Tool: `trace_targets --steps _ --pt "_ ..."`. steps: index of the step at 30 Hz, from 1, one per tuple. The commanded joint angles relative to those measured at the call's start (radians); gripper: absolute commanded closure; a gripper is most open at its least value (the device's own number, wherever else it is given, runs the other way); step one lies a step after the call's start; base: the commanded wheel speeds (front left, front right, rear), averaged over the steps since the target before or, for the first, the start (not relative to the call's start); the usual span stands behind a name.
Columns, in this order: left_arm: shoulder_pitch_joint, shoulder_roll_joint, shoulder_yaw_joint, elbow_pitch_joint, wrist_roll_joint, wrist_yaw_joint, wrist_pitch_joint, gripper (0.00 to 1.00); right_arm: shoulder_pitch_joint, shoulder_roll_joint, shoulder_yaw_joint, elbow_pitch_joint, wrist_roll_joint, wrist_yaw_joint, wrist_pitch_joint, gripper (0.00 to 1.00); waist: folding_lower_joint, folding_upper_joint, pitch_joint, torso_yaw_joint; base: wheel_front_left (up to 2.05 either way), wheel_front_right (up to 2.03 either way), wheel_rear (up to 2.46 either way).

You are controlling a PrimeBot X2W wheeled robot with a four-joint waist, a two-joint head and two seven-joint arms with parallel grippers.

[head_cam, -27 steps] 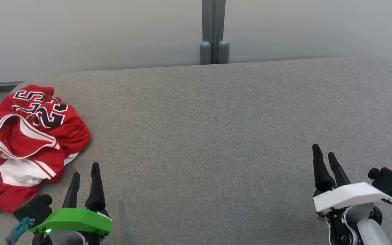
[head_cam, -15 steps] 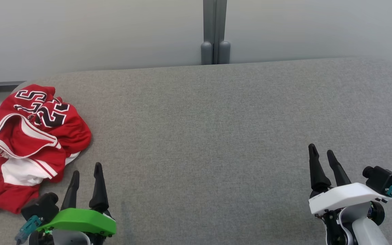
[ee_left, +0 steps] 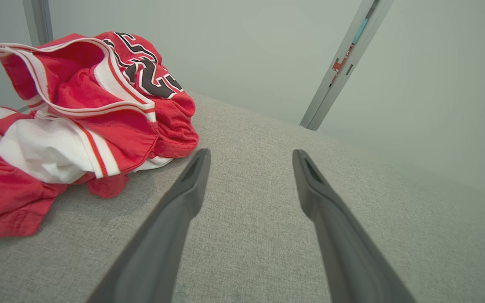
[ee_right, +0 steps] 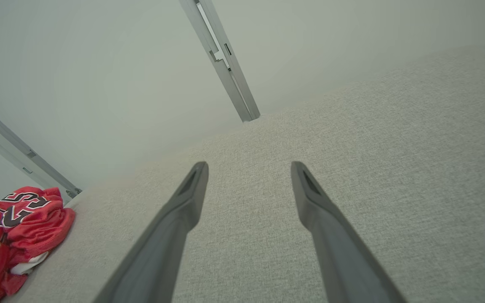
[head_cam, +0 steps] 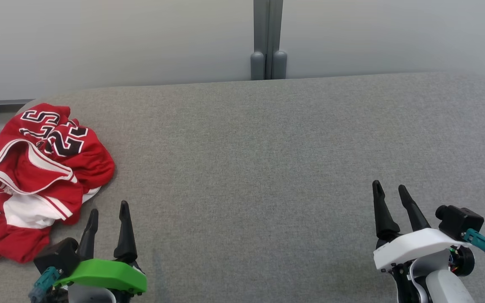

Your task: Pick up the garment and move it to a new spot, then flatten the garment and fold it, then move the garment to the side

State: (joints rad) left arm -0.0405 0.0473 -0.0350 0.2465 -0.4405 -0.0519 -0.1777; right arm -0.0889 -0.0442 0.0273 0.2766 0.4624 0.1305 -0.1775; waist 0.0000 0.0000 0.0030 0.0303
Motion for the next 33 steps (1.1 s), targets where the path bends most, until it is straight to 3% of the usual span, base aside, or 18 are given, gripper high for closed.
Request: trace_targets --steps 1,33 --pt "0.005 0.006 -0.003 -0.004 0.023 0.001 -0.009 0.0 -0.021 -0.006 0.003 0.002 -0.028 0.0 -0.009 0.0 0.0 0.0 0.0 0.0 0.0 0.0 0.0" --pt "0.007 0.005 -0.026 0.035 0.18 0.02 -0.073 0.0 -0.031 -0.008 0.035 0.02 -0.259 0.0 -0.074 0.0 0.0 0.0 -0.006 -0.005 0.0 0.0 0.0"
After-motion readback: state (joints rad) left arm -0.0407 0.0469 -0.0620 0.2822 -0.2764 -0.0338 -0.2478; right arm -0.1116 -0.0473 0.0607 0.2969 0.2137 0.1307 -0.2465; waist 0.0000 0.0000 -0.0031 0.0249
